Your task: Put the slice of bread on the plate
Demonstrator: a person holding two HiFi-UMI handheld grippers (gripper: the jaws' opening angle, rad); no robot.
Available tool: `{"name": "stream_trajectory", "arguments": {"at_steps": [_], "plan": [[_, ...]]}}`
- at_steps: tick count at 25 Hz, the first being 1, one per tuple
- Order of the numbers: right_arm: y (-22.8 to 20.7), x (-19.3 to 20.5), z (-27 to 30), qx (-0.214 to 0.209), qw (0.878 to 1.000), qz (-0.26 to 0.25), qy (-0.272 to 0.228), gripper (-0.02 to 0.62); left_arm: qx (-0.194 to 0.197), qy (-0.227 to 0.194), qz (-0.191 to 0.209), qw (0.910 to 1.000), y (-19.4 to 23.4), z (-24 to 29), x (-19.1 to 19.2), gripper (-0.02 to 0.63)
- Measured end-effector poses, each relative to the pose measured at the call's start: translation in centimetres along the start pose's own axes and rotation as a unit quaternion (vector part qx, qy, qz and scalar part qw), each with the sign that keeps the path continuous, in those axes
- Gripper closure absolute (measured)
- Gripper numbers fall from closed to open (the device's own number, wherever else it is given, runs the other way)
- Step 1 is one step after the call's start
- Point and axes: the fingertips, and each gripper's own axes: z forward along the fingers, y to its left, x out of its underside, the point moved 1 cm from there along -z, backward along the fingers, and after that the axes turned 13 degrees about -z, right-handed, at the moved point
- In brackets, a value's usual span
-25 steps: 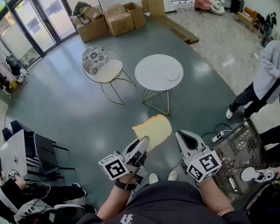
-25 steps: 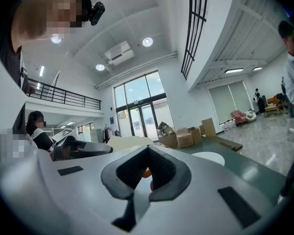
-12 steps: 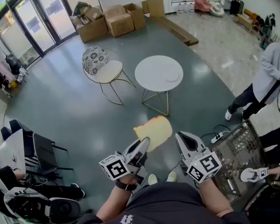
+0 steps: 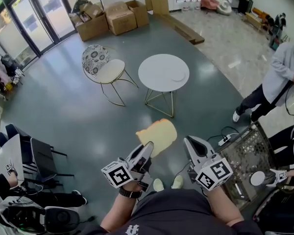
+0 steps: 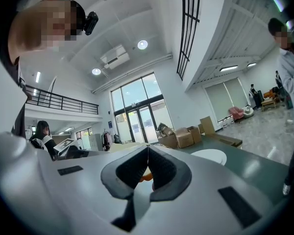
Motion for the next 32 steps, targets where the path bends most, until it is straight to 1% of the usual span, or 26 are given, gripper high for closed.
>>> {"name": "stream_trajectory", "arguments": {"at_steps": [9,16,21,27,32], "plan": [[2.0,0.7,1.5,0.002,1.000,0.005,0.009,0.589,-0.006,-0.005,-0.013,0.9999,1.9,-1.8,-2.0,0.518],[3.4,0.8,3.1,0.003,1.000,-0.003,0.008,0.589,-0.006,-0.005,-0.010,0.9999,2.9,-3.0,-3.5,0.518],[3.7,0.6,4.6,0.006,1.000,0.000,0.011,0.589,-0.005,0.001,-0.011,0.9999,3.0,-3.1,-4.5,0.518],[4.3,1.3,4.5,0.008,1.000,-0.008,0.014,0.589,-0.006,0.012,-0.008,0.9999,3.7,-3.1,-3.9,0.518],[3.0,0.7,4.7,0.013,1.000,-0.015,0.013,0.589,0.003,0.024,-0.005,0.9997,2.9,-1.5,-3.6,0.518]]}}
